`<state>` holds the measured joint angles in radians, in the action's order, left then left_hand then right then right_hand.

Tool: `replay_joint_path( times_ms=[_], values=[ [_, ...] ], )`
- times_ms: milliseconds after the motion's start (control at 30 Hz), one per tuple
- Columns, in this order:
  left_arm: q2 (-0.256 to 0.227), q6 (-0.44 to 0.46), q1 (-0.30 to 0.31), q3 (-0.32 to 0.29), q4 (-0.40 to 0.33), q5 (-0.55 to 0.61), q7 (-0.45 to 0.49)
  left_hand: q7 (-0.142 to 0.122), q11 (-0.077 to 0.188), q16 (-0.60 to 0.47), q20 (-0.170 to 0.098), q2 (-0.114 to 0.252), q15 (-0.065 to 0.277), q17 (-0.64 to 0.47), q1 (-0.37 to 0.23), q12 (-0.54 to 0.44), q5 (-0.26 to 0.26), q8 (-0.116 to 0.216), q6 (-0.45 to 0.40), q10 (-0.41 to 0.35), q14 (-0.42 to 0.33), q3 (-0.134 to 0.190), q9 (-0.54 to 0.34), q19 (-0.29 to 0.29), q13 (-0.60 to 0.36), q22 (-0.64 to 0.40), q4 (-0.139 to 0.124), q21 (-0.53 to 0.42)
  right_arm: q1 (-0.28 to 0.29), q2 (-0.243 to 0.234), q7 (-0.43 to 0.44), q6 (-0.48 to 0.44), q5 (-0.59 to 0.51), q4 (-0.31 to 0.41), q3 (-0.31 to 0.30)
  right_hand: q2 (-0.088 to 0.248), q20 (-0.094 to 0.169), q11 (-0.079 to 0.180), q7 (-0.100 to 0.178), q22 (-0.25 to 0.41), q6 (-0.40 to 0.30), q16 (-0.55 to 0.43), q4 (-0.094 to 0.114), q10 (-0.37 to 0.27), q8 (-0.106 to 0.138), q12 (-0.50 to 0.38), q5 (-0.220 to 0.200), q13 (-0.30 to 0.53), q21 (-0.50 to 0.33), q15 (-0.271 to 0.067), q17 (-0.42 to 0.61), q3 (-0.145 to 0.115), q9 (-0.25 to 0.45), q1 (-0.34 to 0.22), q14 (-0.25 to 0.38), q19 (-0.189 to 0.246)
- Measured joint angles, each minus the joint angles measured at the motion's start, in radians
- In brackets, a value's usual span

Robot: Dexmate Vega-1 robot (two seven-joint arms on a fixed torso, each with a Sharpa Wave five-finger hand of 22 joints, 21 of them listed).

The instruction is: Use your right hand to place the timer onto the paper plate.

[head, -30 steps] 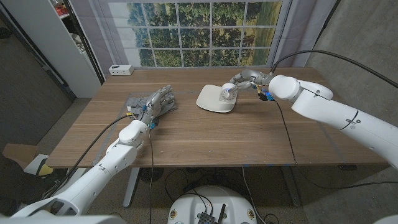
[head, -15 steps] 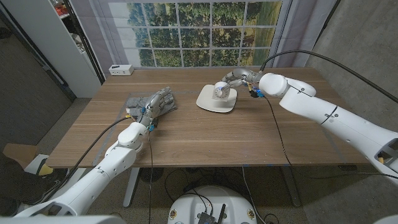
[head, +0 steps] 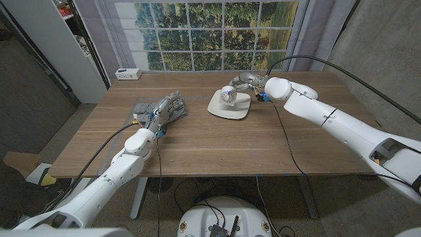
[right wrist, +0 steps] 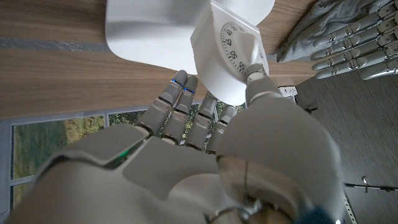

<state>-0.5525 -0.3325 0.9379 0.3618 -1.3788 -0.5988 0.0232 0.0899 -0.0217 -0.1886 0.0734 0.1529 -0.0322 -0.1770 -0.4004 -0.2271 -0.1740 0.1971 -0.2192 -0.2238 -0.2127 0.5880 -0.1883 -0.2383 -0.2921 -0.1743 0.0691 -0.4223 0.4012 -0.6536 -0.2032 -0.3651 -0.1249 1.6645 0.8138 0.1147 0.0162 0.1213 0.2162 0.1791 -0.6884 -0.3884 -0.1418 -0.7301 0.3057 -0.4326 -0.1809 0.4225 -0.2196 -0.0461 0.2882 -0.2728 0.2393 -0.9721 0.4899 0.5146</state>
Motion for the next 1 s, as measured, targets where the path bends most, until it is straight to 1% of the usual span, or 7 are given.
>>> replay_joint_path(
  times_ms=[67, 100, 133, 467, 700, 833, 1000],
  values=[
    [0.0, 0.0, -0.001, 0.0, 0.0, 0.0, 0.0, 0.0, -0.003, 0.0, 0.0, 0.0, 0.0, 0.0, 0.0, 0.0, 0.0, 0.0, 0.0, -0.003, 0.0, 0.0, 0.0, 0.0, 0.0, 0.0, 0.0, 0.0, 0.0, 0.0, -0.006, 0.008, -0.001, 0.0, 0.0, 0.0, 0.0, 0.0, 0.0, 0.0, 0.0, 0.0, 0.0, 0.0, 0.0, 0.0, 0.0, 0.002, 0.0, -0.002, 0.002, 0.0, 0.001, 0.0, -0.002, 0.0],
    [0.0, 0.002, -0.001, 0.0, 0.0, 0.0, 0.0, 0.0, -0.003, 0.0, 0.0, 0.0, 0.0, 0.0, 0.0, 0.0, 0.0, 0.0, 0.0, -0.003, 0.0, 0.0, 0.0, 0.0, 0.0, 0.0, 0.0, 0.0, -0.02, 0.029, -0.01, 0.012, -0.002, -0.057, 0.014, 0.002, 0.0, 0.0, 0.0, 0.0, 0.0, 0.0, 0.0, 0.0, 0.0, 0.0, 0.0, 0.003, 0.0, -0.002, 0.002, 0.0, 0.003, -0.002, -0.002, 0.0],
    [-0.001, 0.003, -0.002, 0.0, 0.0, 0.0, 0.0, 0.0, -0.003, 0.0, 0.0, 0.0, 0.0, 0.0, 0.0, 0.0, 0.0, 0.0, 0.0, -0.003, 0.0, 0.0, 0.0, 0.0, 0.0, 0.0, 0.0, 0.0, -0.026, 0.036, -0.015, 0.018, -0.002, -0.073, 0.018, 0.003, 0.0, 0.0, 0.0, 0.0, 0.0, 0.0, 0.0, 0.0, -0.004, 0.001, 0.0, 0.003, 0.0, -0.002, 0.002, 0.002, 0.005, -0.003, -0.002, 0.0],
    [-0.004, 0.011, -0.003, 0.0, -0.009, 0.003, 0.008, -0.004, -0.003, 0.0, 0.0, 0.0, 0.0, 0.0, 0.0, 0.0, 0.0, 0.0, -0.004, -0.003, 0.0, 0.0, 0.0, 0.0, 0.0, 0.0, 0.0, 0.004, -0.062, 0.082, -0.054, 0.046, -0.001, -0.182, 0.045, 0.005, -0.005, -0.01, 0.004, 0.0, 0.004, 0.0, 0.004, 0.033, -0.014, 0.01, 0.0, 0.009, 0.0, 0.002, 0.002, 0.012, 0.005, -0.005, -0.02, -0.005],
    [-0.006, 0.017, -0.003, 0.0, -0.02, 0.009, 0.017, 0.001, 0.0, 0.0, 0.004, 0.0, 0.0, 0.0, 0.0, 0.0, 0.0, 0.0, -0.01, -0.007, 0.0, 0.0, 0.0, -0.004, 0.0, 0.0, 0.0, 0.004, -0.075, 0.093, -0.069, 0.057, 0.006, -0.219, 0.052, 0.011, -0.009, -0.014, 0.004, 0.0, 0.004, 0.0, 0.004, 0.061, -0.017, 0.026, -0.001, 0.004, 0.005, 0.001, 0.002, 0.021, 0.003, 0.0, -0.035, -0.009],
    [-0.007, 0.021, -0.001, 0.0, -0.026, 0.012, 0.024, 0.001, 0.0, 0.0, 0.004, 0.0, 0.0, 0.0, 0.0, 0.0, 0.0, 0.0, -0.01, -0.007, 0.0, 0.003, 0.0, -0.004, 0.0, 0.0, 0.003, 0.004, -0.078, 0.094, -0.078, 0.062, 0.01, -0.231, 0.054, 0.011, -0.006, -0.02, 0.006, 0.0, 0.015, 0.004, 0.004, 0.095, -0.031, 0.049, -0.001, -0.001, 0.005, 0.002, 0.005, 0.027, 0.002, 0.0, -0.052, -0.013],
    [-0.008, 0.022, 0.001, 0.0, -0.034, 0.015, 0.029, 0.001, 0.0, 0.0, 0.004, 0.0, 0.0, 0.0, 0.0, 0.0, 0.0, 0.0, -0.01, -0.007, 0.0, 0.004, 0.0, -0.004, 0.0, 0.0, 0.004, 0.008, -0.081, 0.093, -0.088, 0.064, 0.016, -0.233, 0.054, 0.011, -0.017, -0.027, 0.005, 0.0, 0.039, 0.009, 0.007, 0.147, -0.047, 0.081, -0.001, -0.01, 0.011, 0.004, 0.007, 0.032, -0.003, 0.0, -0.082, -0.024]
  ],
)
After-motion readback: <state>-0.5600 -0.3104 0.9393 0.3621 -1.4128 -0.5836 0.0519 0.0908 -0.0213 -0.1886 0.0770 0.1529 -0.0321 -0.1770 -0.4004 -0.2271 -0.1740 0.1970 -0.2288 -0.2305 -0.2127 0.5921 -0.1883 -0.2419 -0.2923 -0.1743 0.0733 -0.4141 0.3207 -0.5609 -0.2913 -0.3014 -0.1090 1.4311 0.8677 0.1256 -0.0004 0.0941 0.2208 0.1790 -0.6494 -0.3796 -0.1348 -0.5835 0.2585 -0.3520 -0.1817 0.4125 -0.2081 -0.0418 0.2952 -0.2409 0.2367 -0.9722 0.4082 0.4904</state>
